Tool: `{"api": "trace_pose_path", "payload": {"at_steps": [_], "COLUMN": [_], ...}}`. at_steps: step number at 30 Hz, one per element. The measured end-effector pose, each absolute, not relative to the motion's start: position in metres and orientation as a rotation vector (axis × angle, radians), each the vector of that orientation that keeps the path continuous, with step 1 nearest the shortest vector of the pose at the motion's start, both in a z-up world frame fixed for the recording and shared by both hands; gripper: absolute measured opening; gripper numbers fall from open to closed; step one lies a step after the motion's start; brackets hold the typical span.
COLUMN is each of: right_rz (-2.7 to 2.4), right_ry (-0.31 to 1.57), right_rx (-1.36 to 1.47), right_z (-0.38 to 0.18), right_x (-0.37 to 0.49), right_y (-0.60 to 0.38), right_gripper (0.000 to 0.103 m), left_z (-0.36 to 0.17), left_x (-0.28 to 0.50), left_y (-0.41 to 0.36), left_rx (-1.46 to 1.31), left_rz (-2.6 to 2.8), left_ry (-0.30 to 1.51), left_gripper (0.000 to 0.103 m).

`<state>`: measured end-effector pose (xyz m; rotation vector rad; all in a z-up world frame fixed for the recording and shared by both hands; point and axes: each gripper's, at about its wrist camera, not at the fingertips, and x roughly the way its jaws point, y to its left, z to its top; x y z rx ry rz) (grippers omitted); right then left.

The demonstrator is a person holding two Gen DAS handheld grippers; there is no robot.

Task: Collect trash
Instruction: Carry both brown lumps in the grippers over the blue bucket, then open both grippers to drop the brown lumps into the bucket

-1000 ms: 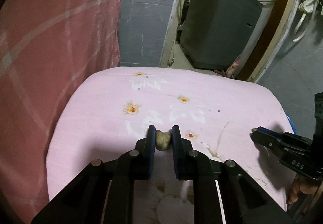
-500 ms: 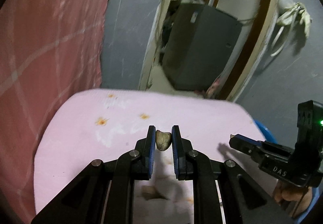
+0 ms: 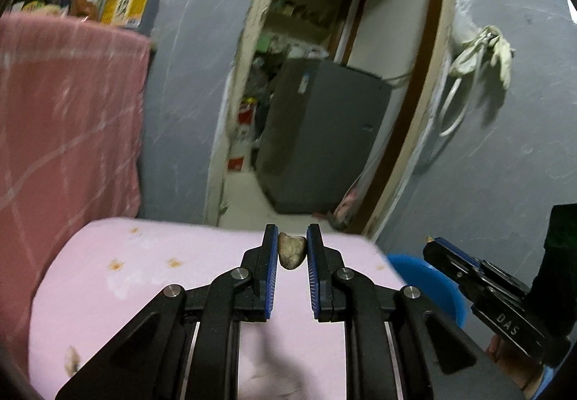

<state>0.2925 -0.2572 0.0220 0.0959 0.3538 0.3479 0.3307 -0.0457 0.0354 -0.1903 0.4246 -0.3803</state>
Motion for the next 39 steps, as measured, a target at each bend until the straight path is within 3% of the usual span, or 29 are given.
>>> {"api": "trace_pose_path", "payload": {"at_steps": [14,39], "right_rz": [0.167,0.018], "right_ry": [0.162,0.357], "right_rx": [0.109,0.287], "right_z": [0.055,0.004], "right_x": [0.258,0.28], "right_y": [-0.351,-0.46], "right_gripper": [0.012,0.012], "left_z": [0.058,0.02], "left_x": [0.322,0.35], "left_y": [-0.144,-0.27], "left_rx": [-0.147,-0.058], "left_rz": [-0.485,-0.614], "left_ry": [0.301,0.478], "left_gripper": [0.013,0.013]}}
